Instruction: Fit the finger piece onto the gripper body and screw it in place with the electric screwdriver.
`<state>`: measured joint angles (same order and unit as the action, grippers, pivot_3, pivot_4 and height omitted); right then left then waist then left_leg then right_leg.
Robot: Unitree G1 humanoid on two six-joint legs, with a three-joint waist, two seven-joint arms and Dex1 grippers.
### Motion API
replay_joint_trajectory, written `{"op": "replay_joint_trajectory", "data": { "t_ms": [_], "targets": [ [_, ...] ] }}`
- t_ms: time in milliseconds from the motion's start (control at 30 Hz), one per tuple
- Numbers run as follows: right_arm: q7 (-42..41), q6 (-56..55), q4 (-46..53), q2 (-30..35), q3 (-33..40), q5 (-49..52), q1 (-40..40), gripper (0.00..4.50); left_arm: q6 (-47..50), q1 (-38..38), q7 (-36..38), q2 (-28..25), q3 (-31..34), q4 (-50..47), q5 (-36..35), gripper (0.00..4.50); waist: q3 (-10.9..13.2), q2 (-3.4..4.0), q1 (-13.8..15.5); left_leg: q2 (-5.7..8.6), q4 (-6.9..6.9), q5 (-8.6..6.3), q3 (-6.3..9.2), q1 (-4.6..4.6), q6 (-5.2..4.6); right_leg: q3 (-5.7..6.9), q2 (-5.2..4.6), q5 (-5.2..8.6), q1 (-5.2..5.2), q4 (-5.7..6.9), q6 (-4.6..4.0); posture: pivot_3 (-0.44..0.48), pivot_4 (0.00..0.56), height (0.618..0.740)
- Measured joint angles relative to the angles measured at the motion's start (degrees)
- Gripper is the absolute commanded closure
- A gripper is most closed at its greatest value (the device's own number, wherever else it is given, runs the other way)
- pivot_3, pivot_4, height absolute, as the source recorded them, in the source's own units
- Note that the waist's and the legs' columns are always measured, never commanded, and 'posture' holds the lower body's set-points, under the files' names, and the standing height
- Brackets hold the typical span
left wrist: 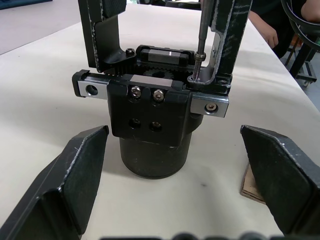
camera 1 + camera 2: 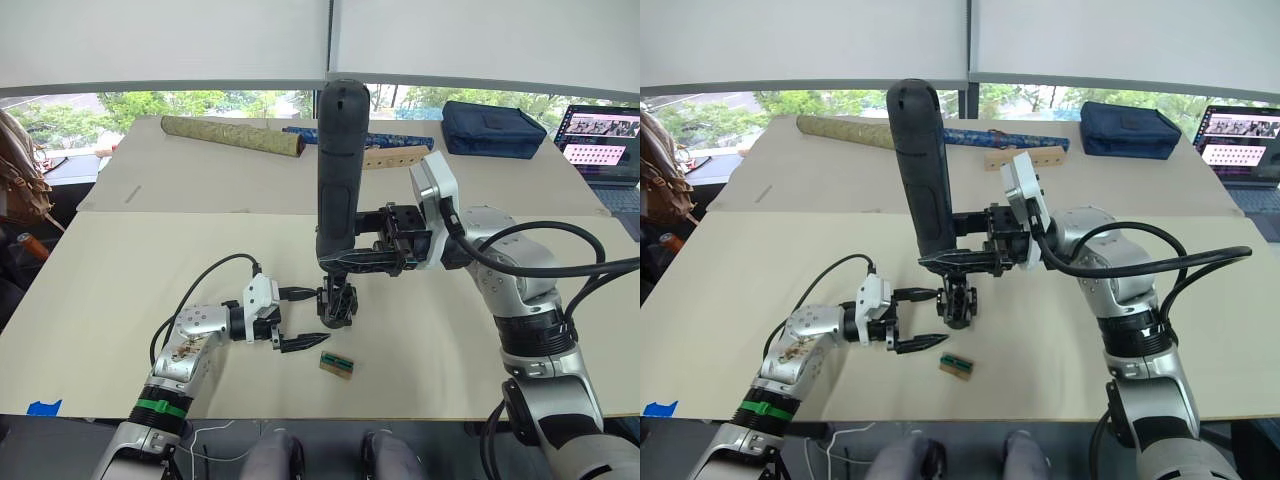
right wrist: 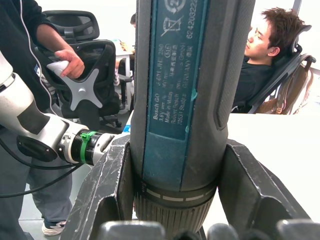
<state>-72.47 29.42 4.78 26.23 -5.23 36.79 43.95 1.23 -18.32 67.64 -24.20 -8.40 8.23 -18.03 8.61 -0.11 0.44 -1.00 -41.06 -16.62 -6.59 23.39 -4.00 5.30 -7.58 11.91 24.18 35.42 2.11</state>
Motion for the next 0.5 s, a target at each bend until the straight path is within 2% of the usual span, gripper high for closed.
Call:
{"op": "replay_joint_trajectory", "data": {
  "t_ms": [500],
  "targets": [
    [0.1,0.0,0.0,0.0,-0.1,-0.1,0.0,2.56,0.0,0.3,-0.7,0.0,-0.1,0.0,0.0,0.0,0.0,0.0,0.0,0.0,0.0,0.0,0.0,0.0,0.0,0.0,0.0,0.0,0.0,0.0,0.0,0.0,0.15,0.74]
  ]
}}
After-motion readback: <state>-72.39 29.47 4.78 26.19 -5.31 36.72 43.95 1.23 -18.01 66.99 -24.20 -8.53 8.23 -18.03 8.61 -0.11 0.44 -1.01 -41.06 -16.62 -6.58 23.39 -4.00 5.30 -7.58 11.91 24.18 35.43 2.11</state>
